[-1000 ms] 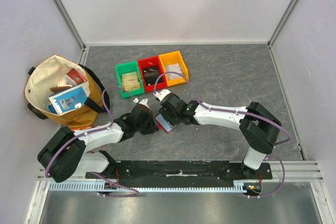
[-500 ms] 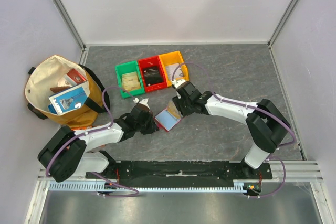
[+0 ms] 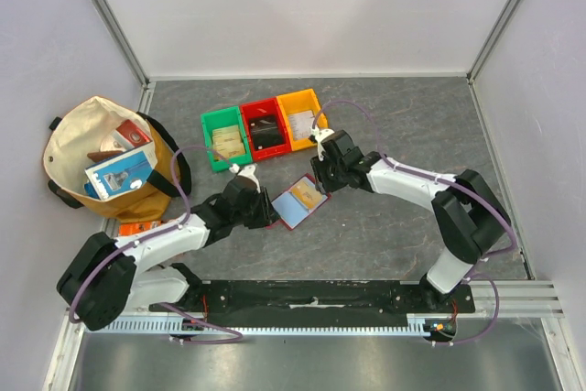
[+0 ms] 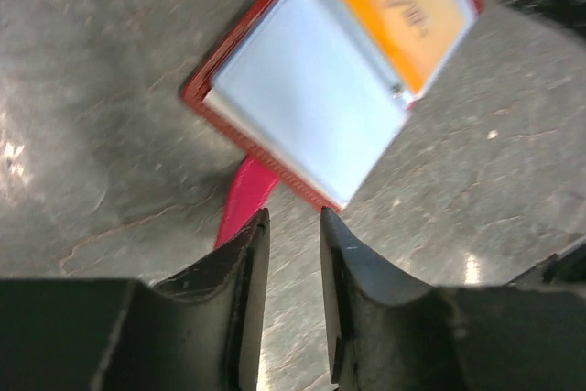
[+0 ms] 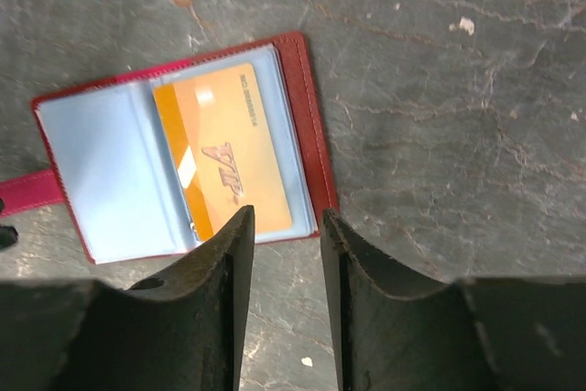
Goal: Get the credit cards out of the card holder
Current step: Remove the credit card from the card holder.
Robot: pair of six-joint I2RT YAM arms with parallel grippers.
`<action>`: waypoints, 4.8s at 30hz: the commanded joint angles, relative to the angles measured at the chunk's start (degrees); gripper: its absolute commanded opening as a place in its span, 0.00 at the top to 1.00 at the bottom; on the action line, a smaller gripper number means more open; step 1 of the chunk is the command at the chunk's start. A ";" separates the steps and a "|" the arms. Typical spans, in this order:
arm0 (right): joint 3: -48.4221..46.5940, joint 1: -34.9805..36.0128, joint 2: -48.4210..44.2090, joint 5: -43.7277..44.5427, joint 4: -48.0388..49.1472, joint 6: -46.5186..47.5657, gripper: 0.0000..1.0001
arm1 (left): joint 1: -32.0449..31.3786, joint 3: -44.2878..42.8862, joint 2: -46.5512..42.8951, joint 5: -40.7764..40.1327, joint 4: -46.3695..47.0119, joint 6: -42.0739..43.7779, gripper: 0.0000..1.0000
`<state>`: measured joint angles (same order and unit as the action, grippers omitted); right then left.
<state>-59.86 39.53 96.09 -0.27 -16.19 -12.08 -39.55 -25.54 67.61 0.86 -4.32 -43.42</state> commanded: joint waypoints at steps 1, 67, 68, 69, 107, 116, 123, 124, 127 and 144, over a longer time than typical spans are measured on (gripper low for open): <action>-0.70 -2.08 1.28 -8.42 6.60 0.65 0.60 | 1.23 -6.09 0.05 2.55 5.62 0.53 0.59; 20.04 -4.46 1.55 -16.34 23.39 -14.73 0.73 | 4.65 3.56 26.70 12.76 46.86 -22.58 0.98; 19.95 -4.46 1.64 -16.25 23.48 -14.64 0.73 | 4.74 3.92 26.17 12.67 46.68 -22.76 0.98; 19.87 -4.55 1.73 -16.25 23.39 -14.64 0.73 | 4.92 4.35 25.90 12.58 46.24 -23.02 0.98; 12.57 -4.72 -3.46 -17.84 22.34 -13.06 0.76 | 5.45 3.22 27.13 13.20 45.63 -23.99 0.74; 13.10 -5.25 -5.48 -7.99 19.35 -12.28 0.66 | 5.36 3.22 26.69 13.02 45.10 -23.73 0.74; 10.82 -5.25 -3.38 -17.83 22.69 -10.86 0.81 | 5.36 3.13 26.52 13.02 45.10 -23.64 0.74; 10.64 -5.25 -2.67 -18.62 23.39 -11.12 0.82 | 5.36 3.13 26.43 13.02 45.10 -23.73 0.74; 11.16 -5.43 -0.83 -18.54 25.76 -12.18 0.87 | 5.36 3.13 26.34 13.20 45.10 -23.73 0.74; 20.65 -7.36 4.45 -21.35 30.25 -15.61 0.94 | 5.36 2.16 26.60 13.29 45.01 -23.99 0.74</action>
<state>-43.09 32.10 99.81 -22.02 15.88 -27.59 -34.35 -21.87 94.72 14.09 41.17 -66.87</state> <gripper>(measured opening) 0.058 0.260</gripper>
